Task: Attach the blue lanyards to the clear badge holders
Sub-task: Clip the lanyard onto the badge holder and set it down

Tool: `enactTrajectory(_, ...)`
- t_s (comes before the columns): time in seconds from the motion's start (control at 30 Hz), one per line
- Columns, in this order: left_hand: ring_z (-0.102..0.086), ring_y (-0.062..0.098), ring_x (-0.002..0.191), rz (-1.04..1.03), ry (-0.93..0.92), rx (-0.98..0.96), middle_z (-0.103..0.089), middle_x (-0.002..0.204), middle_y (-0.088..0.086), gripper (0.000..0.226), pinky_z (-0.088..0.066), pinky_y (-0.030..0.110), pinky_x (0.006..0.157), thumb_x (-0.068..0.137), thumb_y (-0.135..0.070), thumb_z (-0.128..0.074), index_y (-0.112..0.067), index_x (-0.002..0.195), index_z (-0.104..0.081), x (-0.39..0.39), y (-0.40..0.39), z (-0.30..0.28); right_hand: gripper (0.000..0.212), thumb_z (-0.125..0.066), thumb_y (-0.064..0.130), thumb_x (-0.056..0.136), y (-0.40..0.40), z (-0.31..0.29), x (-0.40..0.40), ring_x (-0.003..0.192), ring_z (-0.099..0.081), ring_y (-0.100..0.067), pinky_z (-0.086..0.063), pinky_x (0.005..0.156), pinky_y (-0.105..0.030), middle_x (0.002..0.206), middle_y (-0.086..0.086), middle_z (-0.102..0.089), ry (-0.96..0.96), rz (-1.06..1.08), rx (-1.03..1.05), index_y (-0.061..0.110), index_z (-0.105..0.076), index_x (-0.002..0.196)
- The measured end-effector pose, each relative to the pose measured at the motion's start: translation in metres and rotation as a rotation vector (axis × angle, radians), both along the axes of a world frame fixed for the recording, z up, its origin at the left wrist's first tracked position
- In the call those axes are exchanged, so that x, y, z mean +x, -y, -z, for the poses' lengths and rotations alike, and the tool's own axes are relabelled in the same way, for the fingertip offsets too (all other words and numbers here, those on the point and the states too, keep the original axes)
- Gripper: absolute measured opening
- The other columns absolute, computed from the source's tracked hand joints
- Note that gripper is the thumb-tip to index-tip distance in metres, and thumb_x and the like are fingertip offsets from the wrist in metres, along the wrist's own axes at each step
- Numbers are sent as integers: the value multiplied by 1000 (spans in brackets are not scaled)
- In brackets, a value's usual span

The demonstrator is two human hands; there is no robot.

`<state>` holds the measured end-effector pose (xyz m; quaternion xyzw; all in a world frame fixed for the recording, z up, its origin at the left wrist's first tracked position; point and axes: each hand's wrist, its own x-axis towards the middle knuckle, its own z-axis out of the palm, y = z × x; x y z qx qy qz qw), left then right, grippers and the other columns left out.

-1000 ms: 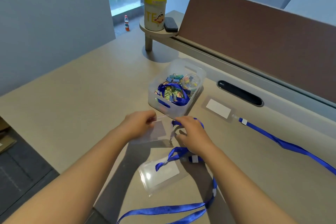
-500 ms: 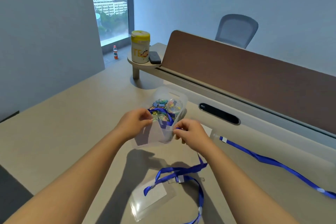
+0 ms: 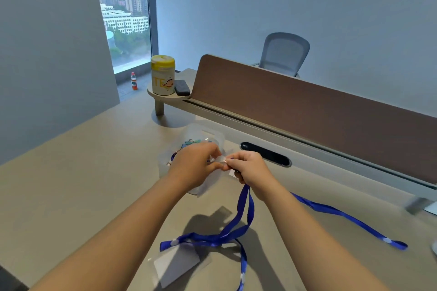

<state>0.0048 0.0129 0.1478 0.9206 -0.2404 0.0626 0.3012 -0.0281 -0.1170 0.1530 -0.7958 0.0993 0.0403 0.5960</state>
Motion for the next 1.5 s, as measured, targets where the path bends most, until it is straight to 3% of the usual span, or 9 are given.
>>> enactTrajectory(0.3,-56,22,104,111,137,134,-64,115,12,30,-45,25,84,91,-25,-47,-8,110,-61,2,14,-4,30,-54,8,86,12,0,-2,73,-52,-16,-47,78,-36,66,5,-53,123,14,-241,21,-53,58)
enactTrajectory(0.53,-57,22,101,103,217,194,-65,114,10,27,-45,25,80,93,-22,-44,-8,110,-60,4,20,1,35,-55,9,86,15,2,0,62,-46,-9,-42,69,-30,71,0,-54,136,24,-227,24,-49,55)
enactTrajectory(0.67,-60,19,43,174,423,262,-69,52,7,13,-43,18,38,62,-12,-74,-8,55,-64,2,19,-1,37,-54,6,86,13,2,0,57,-42,-10,-39,60,-24,62,2,-50,116,35,-210,20,-49,52)
enactTrajectory(0.83,-60,15,39,239,399,407,-67,46,1,27,-47,15,40,42,-19,-88,-13,47,-63,2,19,-1,20,-51,4,87,14,0,0,52,-29,-11,-29,42,-11,61,-8,-38,37,-5,-168,-3,-60,70)
enactTrajectory(0.97,-62,18,45,169,369,309,-70,53,8,22,-48,17,42,52,-16,-86,-8,55,-65,4,20,4,19,-52,7,89,16,0,0,49,-32,-9,-28,33,-4,55,-2,-40,40,1,-133,3,-58,71)
enactTrajectory(1.07,-52,18,73,58,219,93,-70,92,16,19,-39,23,63,86,-17,-56,-2,91,-66,2,26,2,21,-50,5,88,15,-2,1,46,-29,-9,-27,34,-5,54,-3,-38,58,20,-127,4,-56,68)
enactTrajectory(1.13,-45,13,80,7,102,-28,-67,103,15,26,-35,22,68,91,-19,-47,-3,102,-64,3,30,4,32,-49,4,88,15,-2,3,41,-28,-6,-26,35,-7,52,-3,-36,76,39,-152,6,-49,56)
enactTrajectory(1.37,-52,18,79,-105,-143,-405,-64,88,15,21,-43,23,59,88,-15,-53,-1,93,-66,0,38,9,30,-51,8,88,12,-5,1,55,-39,-12,-33,53,-22,59,-2,-45,162,95,-239,11,-51,58)
enactTrajectory(1.5,-51,16,73,-109,-261,-548,-55,70,0,16,-44,21,60,86,-9,-54,2,86,-66,-1,44,7,20,-50,11,90,14,-8,-3,67,-45,-16,-35,55,-21,76,-9,-52,205,75,-339,-4,-63,89)
